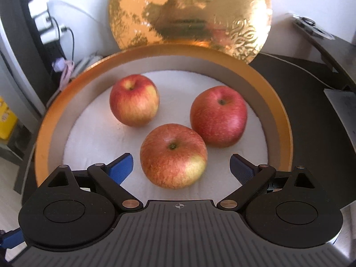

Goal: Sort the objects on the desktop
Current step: 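Lower the apple onto the foam beside the other two and open, then withdraw the right gripper up and away from the box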

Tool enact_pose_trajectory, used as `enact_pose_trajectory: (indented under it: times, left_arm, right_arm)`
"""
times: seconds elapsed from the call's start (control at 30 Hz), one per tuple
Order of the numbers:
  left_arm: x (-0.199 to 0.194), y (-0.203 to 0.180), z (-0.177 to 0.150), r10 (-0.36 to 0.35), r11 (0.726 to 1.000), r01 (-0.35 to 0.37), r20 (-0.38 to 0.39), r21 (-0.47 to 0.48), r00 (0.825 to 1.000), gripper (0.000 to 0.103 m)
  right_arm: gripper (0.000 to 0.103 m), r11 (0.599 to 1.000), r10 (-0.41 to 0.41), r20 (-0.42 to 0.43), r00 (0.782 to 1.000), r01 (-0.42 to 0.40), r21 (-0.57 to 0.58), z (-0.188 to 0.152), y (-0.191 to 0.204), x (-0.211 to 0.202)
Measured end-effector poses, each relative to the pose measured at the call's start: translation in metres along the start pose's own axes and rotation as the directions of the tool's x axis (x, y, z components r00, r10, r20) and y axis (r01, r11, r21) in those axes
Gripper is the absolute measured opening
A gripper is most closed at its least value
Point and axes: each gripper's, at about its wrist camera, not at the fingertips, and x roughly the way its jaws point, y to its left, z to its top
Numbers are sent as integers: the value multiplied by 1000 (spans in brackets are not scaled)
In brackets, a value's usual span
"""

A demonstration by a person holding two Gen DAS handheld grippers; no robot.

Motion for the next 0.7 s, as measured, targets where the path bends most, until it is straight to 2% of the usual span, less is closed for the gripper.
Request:
enact_pose_trajectory:
  times: [0.37, 0.7]
  left_arm:
    - [-7, -12, 1, 53, 999, -53, -4, 8, 999, 100]
    - [-9, -29, 2, 88, 996, -88, -11, 33, 996, 100]
  right_arm:
    - [97, 996, 64, 98, 993, -70, 55, -31, -22, -52]
    - [98, 996, 44, 183, 982, -57, 67, -66, -35, -83]
